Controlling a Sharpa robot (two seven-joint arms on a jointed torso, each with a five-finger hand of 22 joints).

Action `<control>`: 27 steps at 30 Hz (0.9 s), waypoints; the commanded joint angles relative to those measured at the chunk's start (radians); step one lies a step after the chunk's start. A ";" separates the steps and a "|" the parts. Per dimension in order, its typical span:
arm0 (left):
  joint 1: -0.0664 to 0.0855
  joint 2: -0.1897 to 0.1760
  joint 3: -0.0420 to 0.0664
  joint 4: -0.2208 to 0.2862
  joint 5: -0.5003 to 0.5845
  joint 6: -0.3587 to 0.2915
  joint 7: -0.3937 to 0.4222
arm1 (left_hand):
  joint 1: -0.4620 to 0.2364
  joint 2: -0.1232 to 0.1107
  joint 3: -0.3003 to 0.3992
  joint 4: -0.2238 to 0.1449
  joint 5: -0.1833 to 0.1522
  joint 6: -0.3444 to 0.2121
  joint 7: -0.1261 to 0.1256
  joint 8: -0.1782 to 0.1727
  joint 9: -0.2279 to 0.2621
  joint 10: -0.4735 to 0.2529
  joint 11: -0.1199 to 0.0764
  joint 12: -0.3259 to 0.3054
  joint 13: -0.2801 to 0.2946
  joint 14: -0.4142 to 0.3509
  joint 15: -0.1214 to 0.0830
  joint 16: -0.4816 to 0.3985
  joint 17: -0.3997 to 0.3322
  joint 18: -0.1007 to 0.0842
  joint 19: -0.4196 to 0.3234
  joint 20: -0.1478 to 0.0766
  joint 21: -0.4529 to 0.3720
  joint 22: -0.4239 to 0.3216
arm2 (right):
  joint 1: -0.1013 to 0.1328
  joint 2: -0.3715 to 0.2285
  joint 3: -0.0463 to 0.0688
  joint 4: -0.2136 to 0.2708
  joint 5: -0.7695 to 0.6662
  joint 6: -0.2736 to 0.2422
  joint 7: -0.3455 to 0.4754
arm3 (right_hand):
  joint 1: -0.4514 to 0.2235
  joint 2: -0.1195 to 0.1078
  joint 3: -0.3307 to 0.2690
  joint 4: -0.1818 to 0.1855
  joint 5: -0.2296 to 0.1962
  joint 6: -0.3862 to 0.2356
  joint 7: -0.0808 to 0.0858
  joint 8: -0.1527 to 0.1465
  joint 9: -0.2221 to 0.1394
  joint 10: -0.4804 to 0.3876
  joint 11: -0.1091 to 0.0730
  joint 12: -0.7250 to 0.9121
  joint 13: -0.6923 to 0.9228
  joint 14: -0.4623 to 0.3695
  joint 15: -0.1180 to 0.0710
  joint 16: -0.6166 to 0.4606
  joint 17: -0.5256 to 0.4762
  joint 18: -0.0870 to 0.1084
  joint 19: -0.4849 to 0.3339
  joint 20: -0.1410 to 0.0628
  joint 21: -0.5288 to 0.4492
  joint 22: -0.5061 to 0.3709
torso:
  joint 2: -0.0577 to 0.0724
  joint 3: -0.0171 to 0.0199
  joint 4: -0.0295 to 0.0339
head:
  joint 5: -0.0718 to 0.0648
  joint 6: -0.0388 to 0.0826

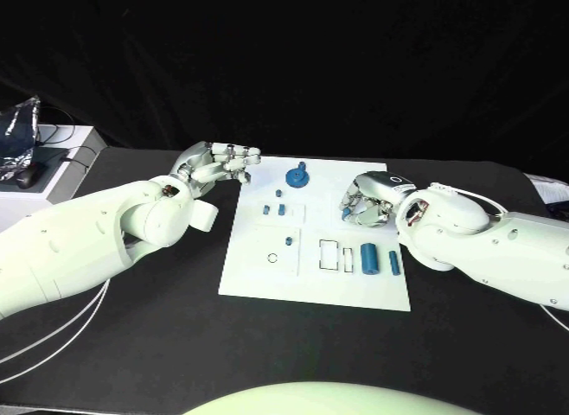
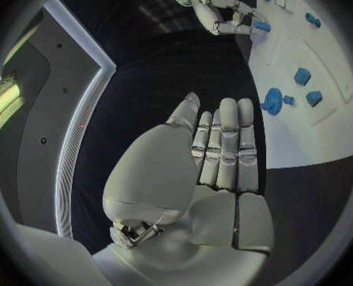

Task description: Assemble the parts on the task board

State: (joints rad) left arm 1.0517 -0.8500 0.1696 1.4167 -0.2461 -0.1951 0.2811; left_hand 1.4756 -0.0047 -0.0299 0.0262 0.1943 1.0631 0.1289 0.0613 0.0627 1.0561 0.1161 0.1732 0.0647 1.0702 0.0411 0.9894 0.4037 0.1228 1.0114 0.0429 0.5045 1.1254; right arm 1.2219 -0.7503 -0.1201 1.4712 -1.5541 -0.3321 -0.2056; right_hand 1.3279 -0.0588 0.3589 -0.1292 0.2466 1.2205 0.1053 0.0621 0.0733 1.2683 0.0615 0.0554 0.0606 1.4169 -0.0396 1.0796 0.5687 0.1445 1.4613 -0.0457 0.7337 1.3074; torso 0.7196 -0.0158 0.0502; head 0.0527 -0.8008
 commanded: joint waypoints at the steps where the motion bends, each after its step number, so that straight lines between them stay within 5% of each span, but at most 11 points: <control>1: 0.000 0.002 0.001 0.001 -0.003 0.017 0.003 | -0.002 -0.005 0.005 0.001 0.001 0.000 0.006 0.004 0.001 -0.007 -0.001 0.002 -0.001 -0.004 0.000 0.008 -0.001 0.003 0.000 0.005 -0.002 0.002 | -0.003 0.000 -0.001 0.007 0.000 -0.048 -0.029 | 0.006 0.035 0.012 -0.007 0.005 0.009 -0.004 0.006 0.021 0.024 -0.018 0.004 0.001 -0.001 -0.006 0.005 0.003 -0.011 0.061 -0.013 0.014 0.095 | -0.001 0.0002 0.0004 | -0.001 -0.001; 19: 0.000 0.004 0.001 -0.015 -0.003 0.017 0.003 | -0.002 -0.004 0.006 0.000 0.001 0.000 0.006 0.004 0.001 -0.008 -0.001 0.002 -0.001 -0.004 0.000 0.009 -0.002 0.003 0.000 0.005 -0.002 0.004 | 0.030 -0.065 0.023 0.114 0.213 -0.125 -0.015 | -0.009 0.038 0.036 -0.029 0.003 0.007 -0.003 0.005 0.048 0.024 -0.017 0.004 0.001 -0.003 -0.005 0.008 0.003 -0.011 0.057 -0.013 0.030 0.095 | -0.002 -0.0008 -0.0009 | 0.007 0.008; 27: 0.000 0.007 0.000 -0.018 -0.002 0.018 0.002 | -0.003 -0.004 0.007 0.000 0.001 0.002 0.005 0.005 0.001 -0.009 0.000 0.003 -0.001 -0.005 0.000 0.011 -0.003 0.003 0.001 0.005 -0.003 0.007 | 0.027 -0.033 0.021 0.161 0.220 -0.114 0.005 | -0.009 0.040 0.037 -0.032 0.002 0.005 -0.002 0.005 0.052 0.024 -0.017 0.004 0.000 -0.003 -0.005 0.009 0.003 -0.011 0.056 -0.013 0.030 0.095 | -0.001 0.0005 -0.0025 | 0.019 0.010</control>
State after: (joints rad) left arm 1.0517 -0.8464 0.1693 1.3978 -0.2469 -0.1935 0.2786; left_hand 1.4756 -0.0047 -0.0299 0.0262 0.1943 1.0631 0.1289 0.0613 0.0626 1.0561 0.1161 0.1732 0.0647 1.0702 0.0410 0.9951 0.4014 0.1228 1.0114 0.0429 0.5045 1.1314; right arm 1.2532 -0.7918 -0.0972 1.6215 -1.3529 -0.4411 -0.2261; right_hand 1.3146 -0.0456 0.3907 -0.1604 0.2489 1.2234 0.1015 0.0628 0.0798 1.2681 0.0613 0.0581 0.0594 1.4155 -0.0411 1.0844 0.5722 0.1288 1.4645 -0.0521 0.7596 1.3080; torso 0.7173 -0.0162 0.0484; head 0.0681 -0.7907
